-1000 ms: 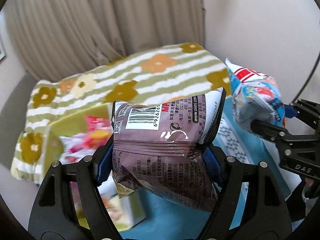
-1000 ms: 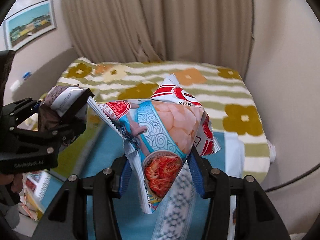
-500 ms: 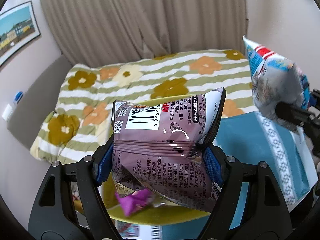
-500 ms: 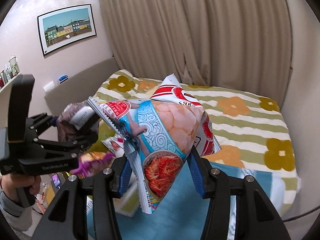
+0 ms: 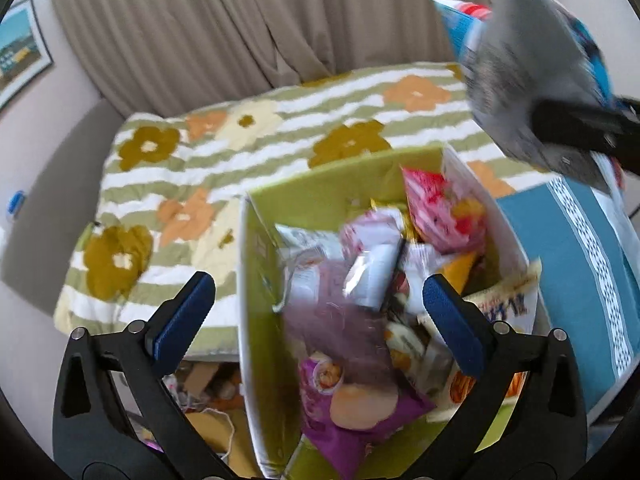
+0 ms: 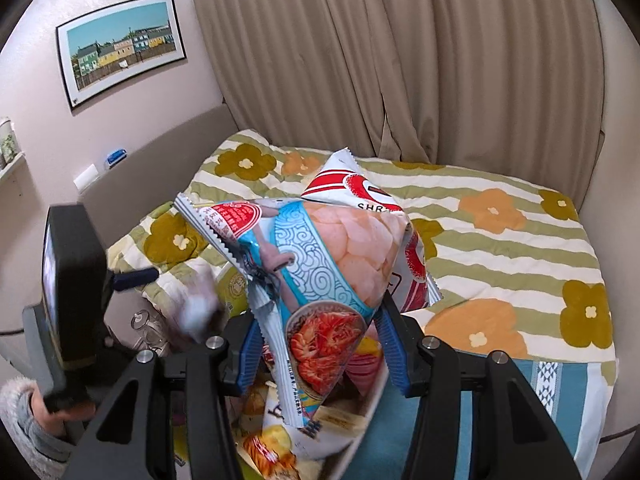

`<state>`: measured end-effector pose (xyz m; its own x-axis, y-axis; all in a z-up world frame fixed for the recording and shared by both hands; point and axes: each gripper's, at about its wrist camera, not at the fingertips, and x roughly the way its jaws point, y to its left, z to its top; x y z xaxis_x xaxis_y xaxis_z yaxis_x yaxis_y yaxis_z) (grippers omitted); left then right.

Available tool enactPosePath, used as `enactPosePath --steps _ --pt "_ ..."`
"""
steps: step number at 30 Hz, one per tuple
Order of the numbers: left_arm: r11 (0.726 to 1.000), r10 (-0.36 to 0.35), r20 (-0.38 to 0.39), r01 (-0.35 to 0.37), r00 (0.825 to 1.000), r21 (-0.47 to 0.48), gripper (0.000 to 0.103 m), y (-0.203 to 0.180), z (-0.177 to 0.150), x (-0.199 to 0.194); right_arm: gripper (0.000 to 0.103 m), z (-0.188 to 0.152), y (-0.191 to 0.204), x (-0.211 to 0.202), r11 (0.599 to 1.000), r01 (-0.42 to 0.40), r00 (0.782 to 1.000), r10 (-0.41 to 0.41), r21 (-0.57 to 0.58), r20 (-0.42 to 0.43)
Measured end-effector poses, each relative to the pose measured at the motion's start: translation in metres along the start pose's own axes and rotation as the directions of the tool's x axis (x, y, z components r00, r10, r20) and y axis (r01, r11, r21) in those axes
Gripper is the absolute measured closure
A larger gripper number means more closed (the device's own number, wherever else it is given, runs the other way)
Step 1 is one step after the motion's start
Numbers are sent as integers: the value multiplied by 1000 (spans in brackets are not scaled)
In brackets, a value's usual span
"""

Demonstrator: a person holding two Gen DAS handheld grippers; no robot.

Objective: Organize snacks
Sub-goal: 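Lift both bags and carry them over the yellow box, then open the left tool to drop the brown bag while the right tool drops the shrimp bag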

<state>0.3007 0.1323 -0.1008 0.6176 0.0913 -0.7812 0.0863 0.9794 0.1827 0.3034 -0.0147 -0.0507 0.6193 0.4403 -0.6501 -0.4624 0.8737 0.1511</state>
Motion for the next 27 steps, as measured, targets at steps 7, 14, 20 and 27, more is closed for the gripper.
enactPosePath --steps 7,14,20,27 --pt "995 -100 2 100 995 -17 0 26 -25 -9 55 3 13 27 1000 4 999 -4 3 -50" --pt "993 -116 0 116 993 -38 0 48 -33 -10 54 13 31 54 999 2 995 -6 -39 -103" --pt "994 -105 3 105 995 -40 0 59 -40 -7 10 10 40 73 999 19 990 -25 -50 -138" --pt "993 -87 4 87 996 -75 0 57 -51 -16 9 -1 38 60 999 38 993 -42 -33 -107"
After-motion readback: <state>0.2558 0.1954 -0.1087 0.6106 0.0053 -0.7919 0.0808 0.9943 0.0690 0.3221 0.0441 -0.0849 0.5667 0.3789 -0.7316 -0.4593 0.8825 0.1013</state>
